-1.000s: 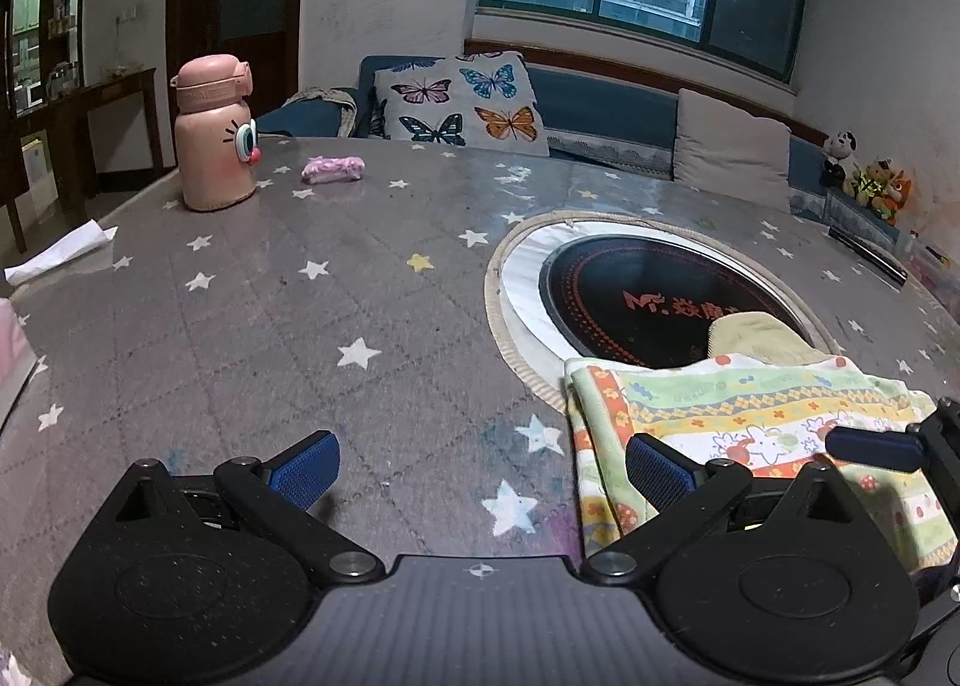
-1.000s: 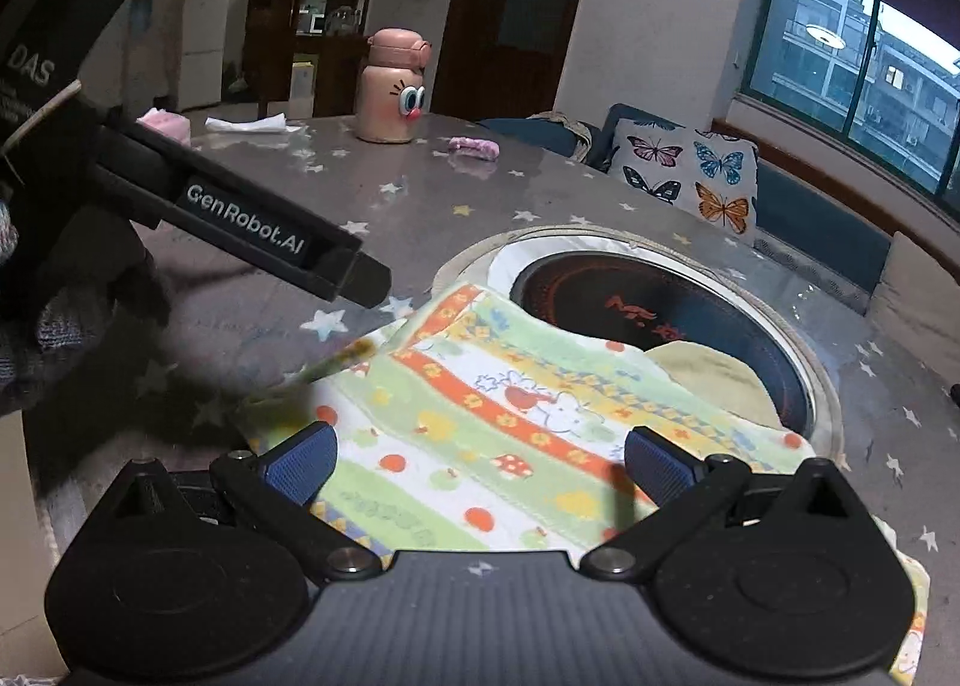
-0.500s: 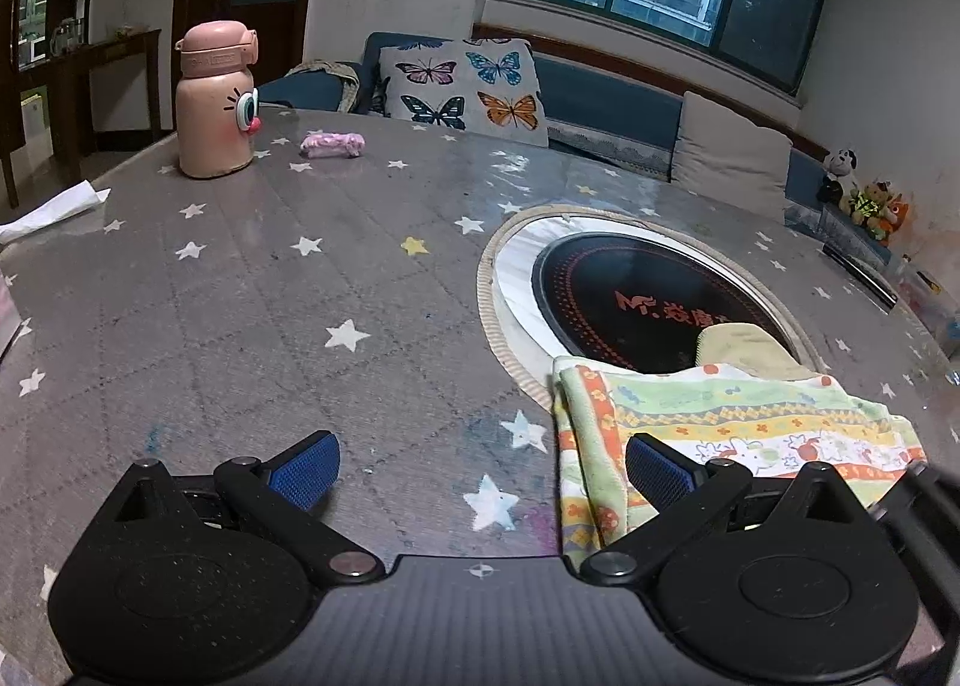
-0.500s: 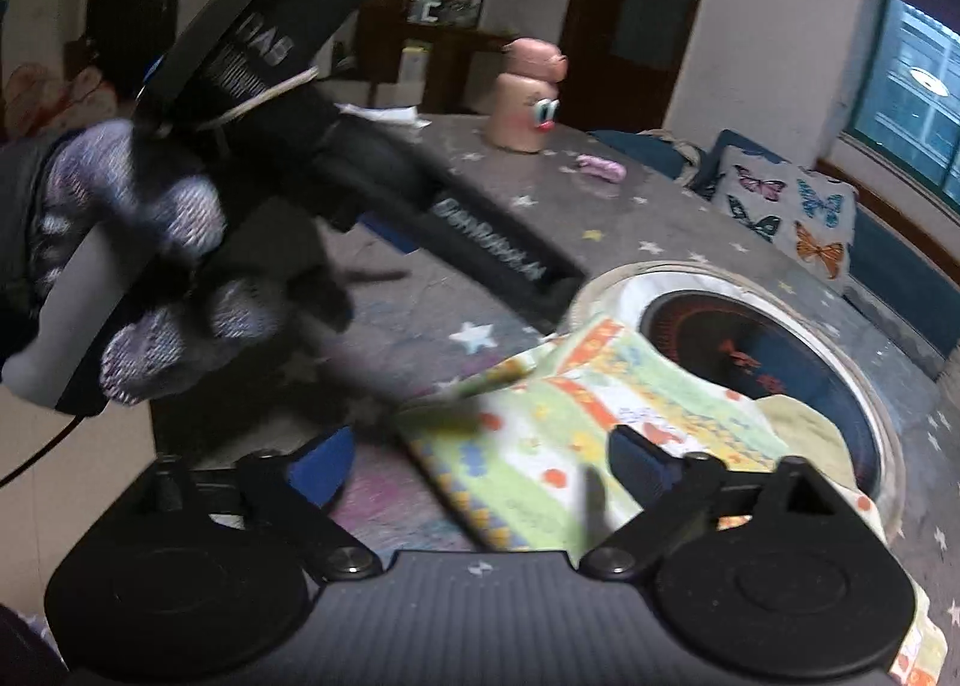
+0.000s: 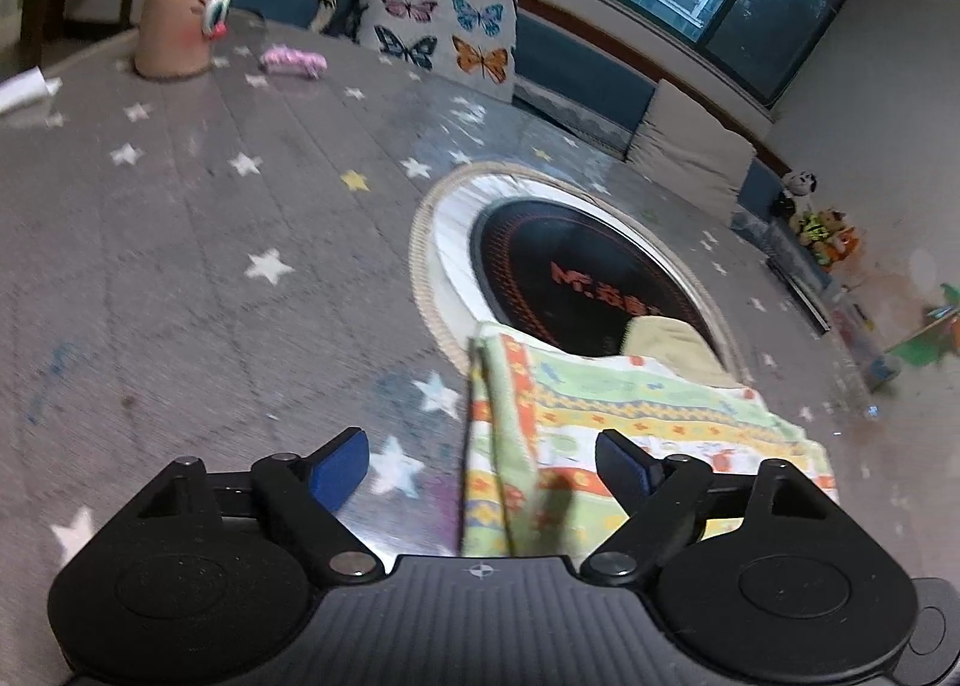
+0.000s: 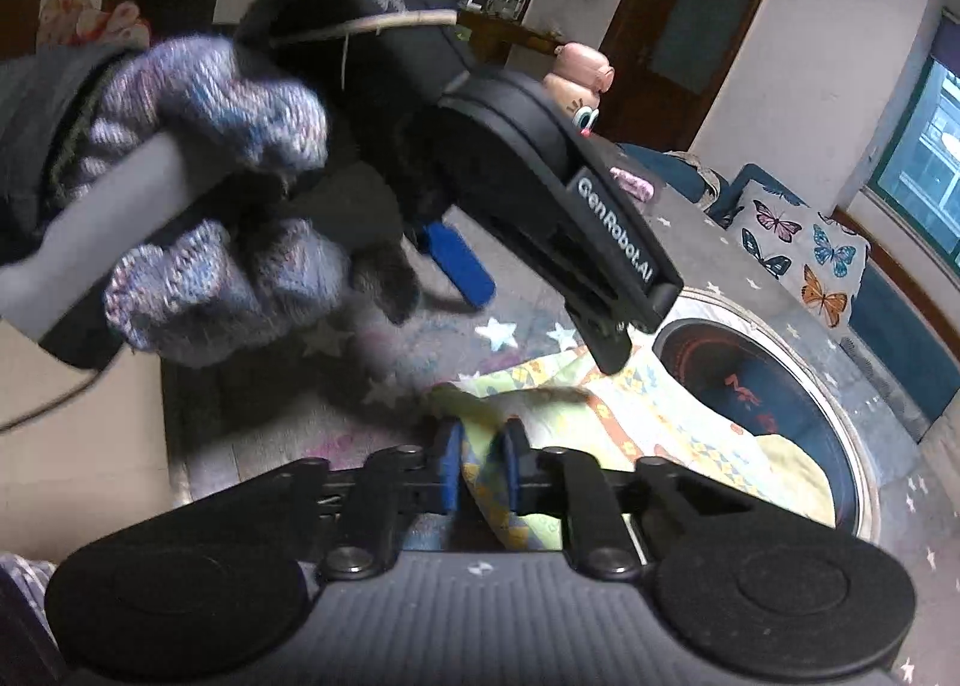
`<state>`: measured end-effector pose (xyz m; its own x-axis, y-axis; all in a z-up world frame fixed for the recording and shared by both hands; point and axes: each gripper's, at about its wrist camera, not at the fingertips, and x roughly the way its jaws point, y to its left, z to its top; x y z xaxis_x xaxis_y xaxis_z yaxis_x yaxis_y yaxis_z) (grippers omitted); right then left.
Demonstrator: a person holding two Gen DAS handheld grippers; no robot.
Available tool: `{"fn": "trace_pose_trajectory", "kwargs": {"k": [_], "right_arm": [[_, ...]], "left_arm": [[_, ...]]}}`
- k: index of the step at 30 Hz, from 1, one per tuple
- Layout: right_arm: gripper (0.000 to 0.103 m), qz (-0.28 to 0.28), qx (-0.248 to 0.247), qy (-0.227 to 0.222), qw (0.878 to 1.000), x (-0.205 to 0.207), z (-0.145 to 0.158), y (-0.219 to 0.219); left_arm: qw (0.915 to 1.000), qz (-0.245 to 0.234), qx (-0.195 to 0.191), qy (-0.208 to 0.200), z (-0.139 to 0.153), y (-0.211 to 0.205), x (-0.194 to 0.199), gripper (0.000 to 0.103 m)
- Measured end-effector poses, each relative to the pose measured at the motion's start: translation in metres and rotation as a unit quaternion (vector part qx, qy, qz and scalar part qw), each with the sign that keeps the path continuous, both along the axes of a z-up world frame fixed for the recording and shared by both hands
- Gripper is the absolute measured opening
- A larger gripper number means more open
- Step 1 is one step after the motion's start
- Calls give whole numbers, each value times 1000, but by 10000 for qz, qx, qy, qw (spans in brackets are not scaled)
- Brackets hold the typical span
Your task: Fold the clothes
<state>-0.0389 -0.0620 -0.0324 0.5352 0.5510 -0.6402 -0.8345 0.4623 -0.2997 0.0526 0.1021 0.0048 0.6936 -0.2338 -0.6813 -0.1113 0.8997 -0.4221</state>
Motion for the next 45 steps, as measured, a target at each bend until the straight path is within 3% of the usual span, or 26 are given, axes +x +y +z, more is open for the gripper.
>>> {"fn": "trace_pose_trajectory", "kwargs": {"k": [10, 12, 15, 17, 22, 30, 36, 38, 45], "right_arm": [[7, -267, 702, 164, 9970, 11, 33, -29], [7, -276, 756, 173, 9966, 10, 36, -34], [7, -244, 795, 227, 9963, 6, 37, -39], [6, -181, 822, 286, 9960, 4, 36, -42], [11, -268, 1005, 558, 9930, 13, 38, -54], [24, -1524, 1206, 772, 9779, 57, 27, -109], [30, -2424, 1375, 906, 9561, 97, 13, -144], [36, -2675, 1416, 962, 9482, 102, 4, -157], [38, -3367, 1589, 1024, 9224, 128, -11, -189]], "left_arm": [[9968, -87, -734, 319, -3, -10, 19, 67], [9953, -108, -888, 369, -7, -12, 22, 47], [9924, -140, -1138, 442, -14, -15, 26, 25], [9924, -99, -1140, 451, -16, -15, 26, 18], [9925, -107, -1138, 436, -16, -15, 25, 16], [9934, -120, -1060, 409, -16, -16, 26, 16], [9941, -122, -999, 399, -15, -18, 26, 16], [9943, -132, -981, 395, -15, -19, 27, 17], [9947, -170, -944, 368, -16, -20, 27, 17]]}}
